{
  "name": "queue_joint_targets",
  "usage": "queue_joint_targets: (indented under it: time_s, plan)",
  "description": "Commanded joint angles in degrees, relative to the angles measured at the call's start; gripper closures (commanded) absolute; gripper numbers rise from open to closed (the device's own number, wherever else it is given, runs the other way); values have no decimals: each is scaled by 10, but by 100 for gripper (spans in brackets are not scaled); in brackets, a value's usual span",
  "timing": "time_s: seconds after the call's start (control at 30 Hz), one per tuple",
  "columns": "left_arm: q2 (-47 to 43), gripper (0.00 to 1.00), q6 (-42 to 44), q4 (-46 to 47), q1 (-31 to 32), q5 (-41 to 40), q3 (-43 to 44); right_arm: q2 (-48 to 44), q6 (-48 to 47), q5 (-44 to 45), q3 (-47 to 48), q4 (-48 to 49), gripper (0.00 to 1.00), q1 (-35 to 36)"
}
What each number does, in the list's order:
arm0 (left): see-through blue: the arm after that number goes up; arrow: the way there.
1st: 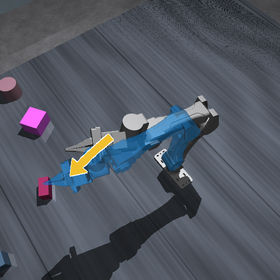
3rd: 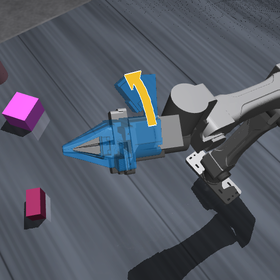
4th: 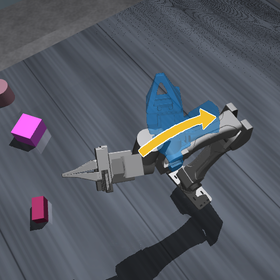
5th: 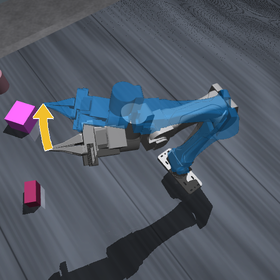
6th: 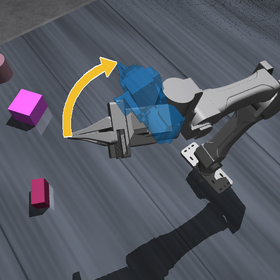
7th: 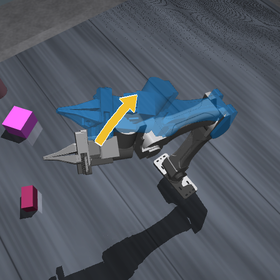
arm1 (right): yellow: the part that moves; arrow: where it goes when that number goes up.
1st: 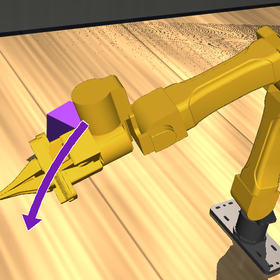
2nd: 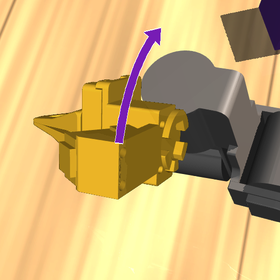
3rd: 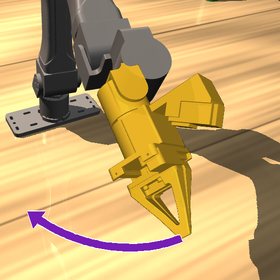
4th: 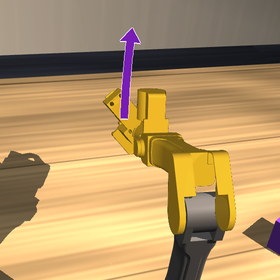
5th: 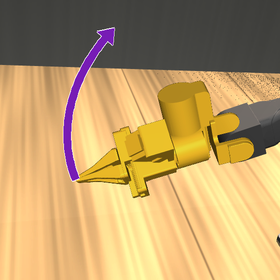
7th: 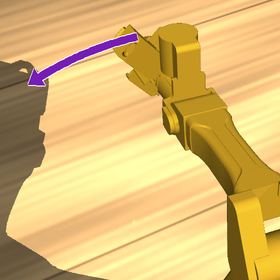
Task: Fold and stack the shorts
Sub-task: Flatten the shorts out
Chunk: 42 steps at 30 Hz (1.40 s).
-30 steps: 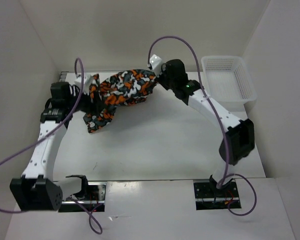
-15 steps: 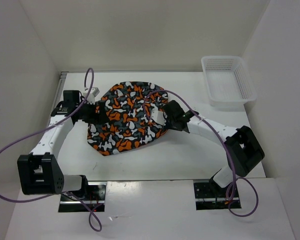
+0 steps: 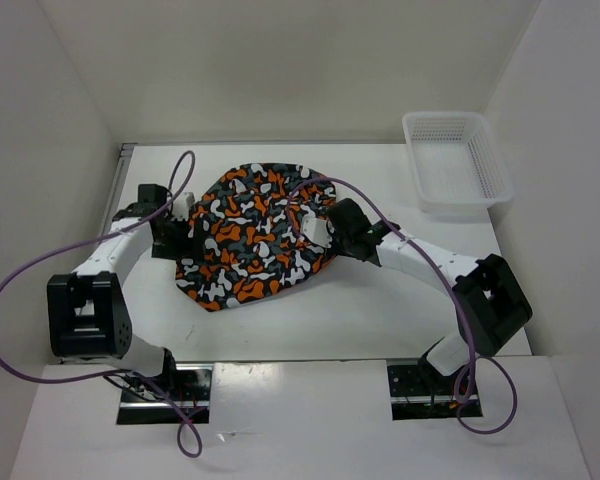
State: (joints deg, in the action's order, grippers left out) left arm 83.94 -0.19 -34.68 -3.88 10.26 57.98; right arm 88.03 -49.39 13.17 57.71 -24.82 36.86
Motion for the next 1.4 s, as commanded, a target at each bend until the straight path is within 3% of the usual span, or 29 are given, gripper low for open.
queue_joint_targets:
  time_s: [0.0,0.17,0.27,0.3,0.4,0.43,0.57,0.73,0.9,1.0,1.23,1.37]
  plan:
    - [29,15,2,-15,-9,-22,-21,0,-5,8,5,28,100,-1]
    - [69,15,2,-10,-9,9,-8,0,-5,3,10,28,100,-1]
    - [88,23,2,-16,-15,-4,-8,0,-5,3,10,28,100,-1]
    - [88,38,2,-16,-15,7,-1,6,-5,3,15,28,100,-1]
    - [82,63,2,-29,-15,36,27,6,-5,3,15,28,100,-1]
    - [82,79,2,-35,-15,41,34,6,-5,8,15,28,100,-1]
    - [68,100,2,-76,-15,60,69,6,-5,15,15,34,100,-1]
    - [30,100,2,-72,-47,81,163,32,-16,48,79,92,100,-34]
    - [30,100,2,-25,-114,88,425,85,-4,92,261,149,100,-97]
    - [30,100,2,-10,-137,88,551,107,21,81,437,84,100,-105]
    - [-7,100,2,16,-145,31,681,88,48,73,609,2,100,-105]
    - [-31,100,2,16,-145,9,728,51,60,16,683,-64,100,-105]
